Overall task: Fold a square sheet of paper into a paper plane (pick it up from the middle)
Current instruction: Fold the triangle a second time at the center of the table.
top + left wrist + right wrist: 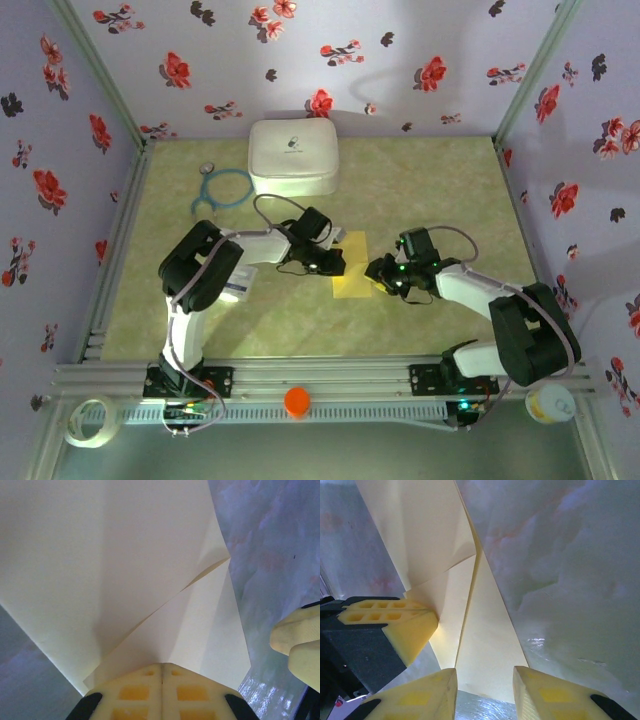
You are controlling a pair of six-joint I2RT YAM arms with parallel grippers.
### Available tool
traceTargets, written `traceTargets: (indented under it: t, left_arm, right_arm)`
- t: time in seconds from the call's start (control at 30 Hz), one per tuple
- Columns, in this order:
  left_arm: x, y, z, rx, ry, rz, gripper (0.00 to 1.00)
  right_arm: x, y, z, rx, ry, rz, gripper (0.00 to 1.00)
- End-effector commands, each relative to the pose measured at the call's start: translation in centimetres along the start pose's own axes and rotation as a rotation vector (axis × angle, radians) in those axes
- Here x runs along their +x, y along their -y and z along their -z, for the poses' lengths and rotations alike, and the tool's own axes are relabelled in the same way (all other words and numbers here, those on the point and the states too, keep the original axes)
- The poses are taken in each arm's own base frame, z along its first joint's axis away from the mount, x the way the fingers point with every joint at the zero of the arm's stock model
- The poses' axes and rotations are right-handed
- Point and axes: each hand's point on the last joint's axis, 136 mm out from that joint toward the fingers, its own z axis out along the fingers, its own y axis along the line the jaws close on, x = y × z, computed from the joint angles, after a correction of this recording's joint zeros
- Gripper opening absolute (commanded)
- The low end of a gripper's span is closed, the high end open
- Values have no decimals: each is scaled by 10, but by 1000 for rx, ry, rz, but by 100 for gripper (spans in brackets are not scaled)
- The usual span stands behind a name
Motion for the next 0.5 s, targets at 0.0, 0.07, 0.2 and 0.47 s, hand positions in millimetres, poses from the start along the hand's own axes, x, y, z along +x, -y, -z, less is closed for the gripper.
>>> traceTargets:
  t: [0.0, 0.07, 0.2, 0.47]
  left_arm:
    - [18, -17, -1, -45, -32, 47, 2]
    - [20, -17, 0, -41, -24, 55, 2]
    - [20, -17, 0, -37, -19, 64, 2]
    - [18, -15, 1, -33, -10, 66, 2]
  right_arm:
    - [4, -3, -3, -9, -20, -7, 36]
    - [5, -3, -4, -8, -23, -5, 36]
    - [9, -3, -5, -2, -37, -5, 36]
    - [15, 2, -5, 52, -59, 5, 36]
